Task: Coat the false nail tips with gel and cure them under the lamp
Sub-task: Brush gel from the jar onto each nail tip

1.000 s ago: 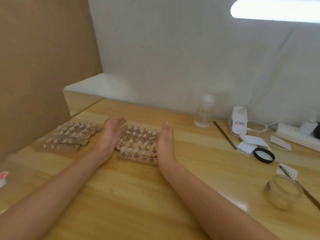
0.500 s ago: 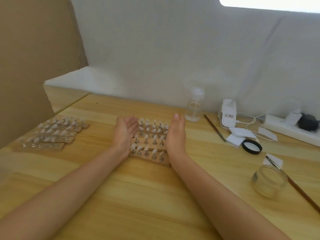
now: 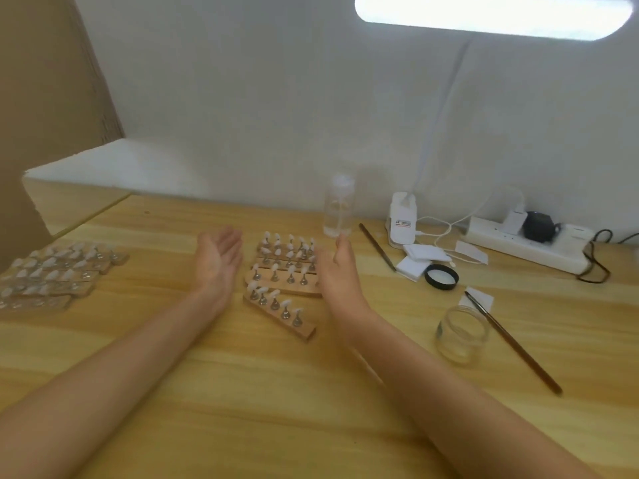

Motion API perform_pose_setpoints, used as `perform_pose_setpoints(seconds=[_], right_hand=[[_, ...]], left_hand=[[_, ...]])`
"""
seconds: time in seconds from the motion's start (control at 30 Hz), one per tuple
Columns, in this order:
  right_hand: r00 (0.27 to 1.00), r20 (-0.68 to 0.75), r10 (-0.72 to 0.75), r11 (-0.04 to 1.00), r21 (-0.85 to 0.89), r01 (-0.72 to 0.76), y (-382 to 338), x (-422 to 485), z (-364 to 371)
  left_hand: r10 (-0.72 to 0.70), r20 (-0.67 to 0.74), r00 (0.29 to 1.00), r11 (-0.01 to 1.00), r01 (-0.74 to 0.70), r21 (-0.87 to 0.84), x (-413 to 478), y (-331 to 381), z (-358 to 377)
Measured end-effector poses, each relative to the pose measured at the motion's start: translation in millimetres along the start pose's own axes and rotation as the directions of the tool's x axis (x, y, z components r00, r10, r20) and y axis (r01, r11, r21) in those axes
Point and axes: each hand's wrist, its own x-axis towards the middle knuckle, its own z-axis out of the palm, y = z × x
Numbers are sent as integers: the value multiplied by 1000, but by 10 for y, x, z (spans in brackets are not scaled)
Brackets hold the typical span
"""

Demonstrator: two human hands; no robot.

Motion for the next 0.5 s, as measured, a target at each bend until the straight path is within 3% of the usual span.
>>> perform_pose_setpoints(seconds=[0.07, 0.13, 0.2, 0.23, 0.3, 0.37, 0.43, 0.5], right_hand=[[984, 147, -104, 993, -35, 111, 22, -417, -230], [902, 376, -212, 958, -102, 268, 64, -847, -566], [796, 551, -249, 870, -234, 434, 154, -1135, -952], [777, 592, -214, 822, -321, 471, 185, -1206, -1105], [779, 613, -134, 710, -489, 507, 227, -1250, -1271], [761, 637, -121, 521, -612, 595, 219, -1202, -1240], [720, 678, -149, 389, -629, 673, 187, -1093, -1085], [704, 693, -154, 344, -631, 696, 159, -972, -887]], left_hand=[[27, 16, 1000, 999, -28, 35, -112, 81, -184], [132, 134, 982, 908, -174, 381, -294, 115, -451], [124, 332, 935, 587, -339, 736, -414, 114, -647], [75, 399, 914, 439, -389, 810, -466, 126, -695], [13, 449, 893, 272, -435, 858, -531, 153, -703], [0, 467, 884, 165, -461, 872, -589, 153, -619], [45, 473, 880, 130, -474, 871, -616, 104, -533], [105, 470, 876, 137, -481, 866, -594, 60, -481]])
